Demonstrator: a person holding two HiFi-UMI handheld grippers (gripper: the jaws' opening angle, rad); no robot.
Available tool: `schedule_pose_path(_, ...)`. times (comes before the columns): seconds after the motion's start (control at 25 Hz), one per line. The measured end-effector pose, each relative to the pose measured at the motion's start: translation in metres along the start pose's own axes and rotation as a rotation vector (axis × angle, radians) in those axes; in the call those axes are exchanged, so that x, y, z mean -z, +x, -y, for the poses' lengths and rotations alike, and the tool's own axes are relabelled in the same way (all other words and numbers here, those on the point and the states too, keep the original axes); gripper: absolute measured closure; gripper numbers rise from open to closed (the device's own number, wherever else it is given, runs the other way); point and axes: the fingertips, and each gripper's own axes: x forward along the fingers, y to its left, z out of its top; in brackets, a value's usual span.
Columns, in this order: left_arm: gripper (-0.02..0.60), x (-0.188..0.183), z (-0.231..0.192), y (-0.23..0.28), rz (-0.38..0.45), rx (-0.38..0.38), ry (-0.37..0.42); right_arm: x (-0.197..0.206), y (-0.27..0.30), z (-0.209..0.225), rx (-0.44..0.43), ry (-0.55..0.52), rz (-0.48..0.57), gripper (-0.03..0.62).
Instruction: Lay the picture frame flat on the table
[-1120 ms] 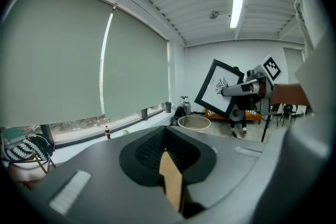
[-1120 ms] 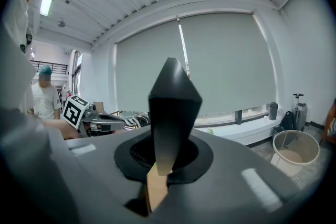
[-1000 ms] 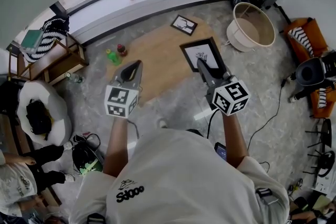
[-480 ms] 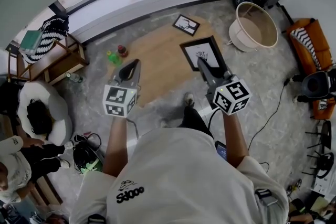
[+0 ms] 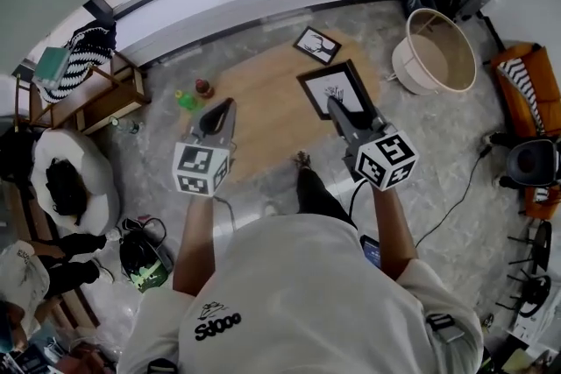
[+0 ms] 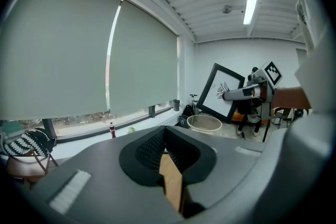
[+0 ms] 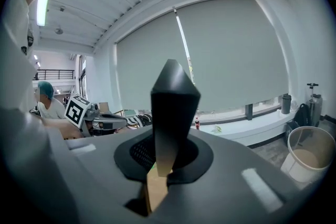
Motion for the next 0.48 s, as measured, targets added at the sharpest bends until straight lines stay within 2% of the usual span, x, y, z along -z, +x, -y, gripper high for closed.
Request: schedule_pose_path(0.48, 0.571, 0.024, -0.054, 0.064, -0.086, -0.147, -0.064, 0.010, 0.090, 0.068, -0.142, 0.008, -0.091, 0.571)
